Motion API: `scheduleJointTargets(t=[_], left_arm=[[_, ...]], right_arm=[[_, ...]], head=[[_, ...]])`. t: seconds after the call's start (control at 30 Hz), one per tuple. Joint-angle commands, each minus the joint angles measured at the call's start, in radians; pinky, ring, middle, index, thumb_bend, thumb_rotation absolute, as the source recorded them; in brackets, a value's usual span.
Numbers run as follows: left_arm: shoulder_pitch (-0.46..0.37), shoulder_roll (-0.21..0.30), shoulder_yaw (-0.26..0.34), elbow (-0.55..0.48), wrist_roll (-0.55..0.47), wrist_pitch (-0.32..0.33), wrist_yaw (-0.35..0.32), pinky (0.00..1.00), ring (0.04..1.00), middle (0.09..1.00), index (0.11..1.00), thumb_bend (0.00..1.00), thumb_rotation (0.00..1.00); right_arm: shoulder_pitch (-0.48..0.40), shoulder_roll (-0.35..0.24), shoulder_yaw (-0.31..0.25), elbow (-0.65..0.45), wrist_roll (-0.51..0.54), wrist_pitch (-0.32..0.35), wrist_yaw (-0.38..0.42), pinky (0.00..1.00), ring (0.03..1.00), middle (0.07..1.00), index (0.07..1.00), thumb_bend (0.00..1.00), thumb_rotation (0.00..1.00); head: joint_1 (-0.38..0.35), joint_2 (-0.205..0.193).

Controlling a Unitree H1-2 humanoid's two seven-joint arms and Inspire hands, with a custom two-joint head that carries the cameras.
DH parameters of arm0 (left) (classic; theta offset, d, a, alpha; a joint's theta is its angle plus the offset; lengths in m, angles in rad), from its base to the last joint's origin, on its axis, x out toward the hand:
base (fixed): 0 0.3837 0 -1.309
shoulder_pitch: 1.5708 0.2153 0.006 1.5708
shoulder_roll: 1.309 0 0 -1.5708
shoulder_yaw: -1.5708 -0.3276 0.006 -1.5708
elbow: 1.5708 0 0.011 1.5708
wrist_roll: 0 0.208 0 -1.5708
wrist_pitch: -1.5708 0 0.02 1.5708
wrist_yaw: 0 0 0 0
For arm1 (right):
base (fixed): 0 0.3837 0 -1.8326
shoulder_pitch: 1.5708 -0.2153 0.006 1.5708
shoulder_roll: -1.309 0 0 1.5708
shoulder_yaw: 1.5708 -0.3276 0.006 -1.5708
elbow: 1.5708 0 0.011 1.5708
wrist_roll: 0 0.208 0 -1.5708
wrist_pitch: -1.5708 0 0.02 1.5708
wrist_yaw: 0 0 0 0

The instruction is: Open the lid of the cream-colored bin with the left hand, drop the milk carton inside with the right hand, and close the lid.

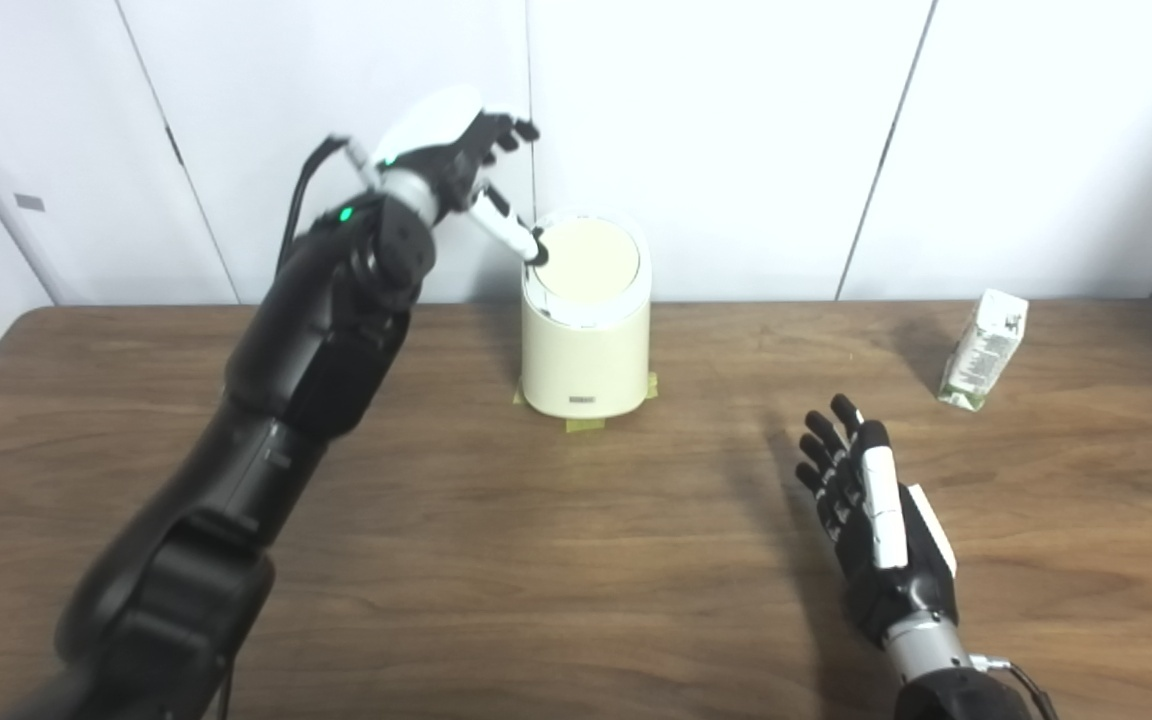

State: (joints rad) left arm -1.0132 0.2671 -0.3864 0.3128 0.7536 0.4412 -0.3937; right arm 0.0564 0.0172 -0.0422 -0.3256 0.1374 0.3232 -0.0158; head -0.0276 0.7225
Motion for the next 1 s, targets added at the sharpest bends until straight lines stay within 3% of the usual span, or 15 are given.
scheduleJointTargets(t=[0.0, 0.13, 0.37, 0.53, 0.97], left_arm=[[-0.079, -0.003, -0.016, 0.016, 0.031, -0.042, 0.043, 0.71, 0.846, 0.849, 0.854, 0.99, 0.06], [-0.100, -0.031, -0.060, 0.095, 0.046, -0.083, 0.090, 0.67, 0.838, 0.881, 0.843, 1.00, 0.05], [-0.101, -0.033, -0.134, 0.183, 0.103, -0.154, 0.159, 0.66, 0.794, 0.849, 0.845, 1.00, 0.04], [-0.101, -0.030, -0.157, 0.203, 0.128, -0.169, 0.147, 0.81, 0.877, 0.897, 0.864, 1.00, 0.02], [-0.097, -0.029, -0.193, 0.188, 0.207, -0.181, 0.129, 0.81, 0.897, 0.895, 0.875, 1.00, 0.06]], right_arm=[[-0.024, -0.004, 0.002, -0.012, 0.003, -0.022, 0.011, 0.95, 0.956, 0.952, 0.993, 0.58, 0.97], [-0.027, 0.006, 0.003, -0.022, 0.013, -0.008, 0.008, 0.95, 0.952, 0.949, 0.987, 0.58, 0.96], [-0.030, 0.008, 0.012, -0.034, 0.012, 0.014, 0.010, 0.96, 0.950, 0.942, 0.986, 0.60, 0.96], [-0.031, 0.002, 0.018, -0.041, 0.010, 0.022, 0.014, 0.98, 0.951, 0.939, 0.994, 0.61, 0.96], [-0.035, -0.026, 0.041, -0.048, 0.006, 0.023, 0.037, 1.00, 0.962, 0.948, 1.000, 0.66, 0.88]], head=[[-0.006, 0.002], [-0.013, 0.004], [-0.020, 0.007], [-0.025, 0.011], [-0.027, 0.012]])
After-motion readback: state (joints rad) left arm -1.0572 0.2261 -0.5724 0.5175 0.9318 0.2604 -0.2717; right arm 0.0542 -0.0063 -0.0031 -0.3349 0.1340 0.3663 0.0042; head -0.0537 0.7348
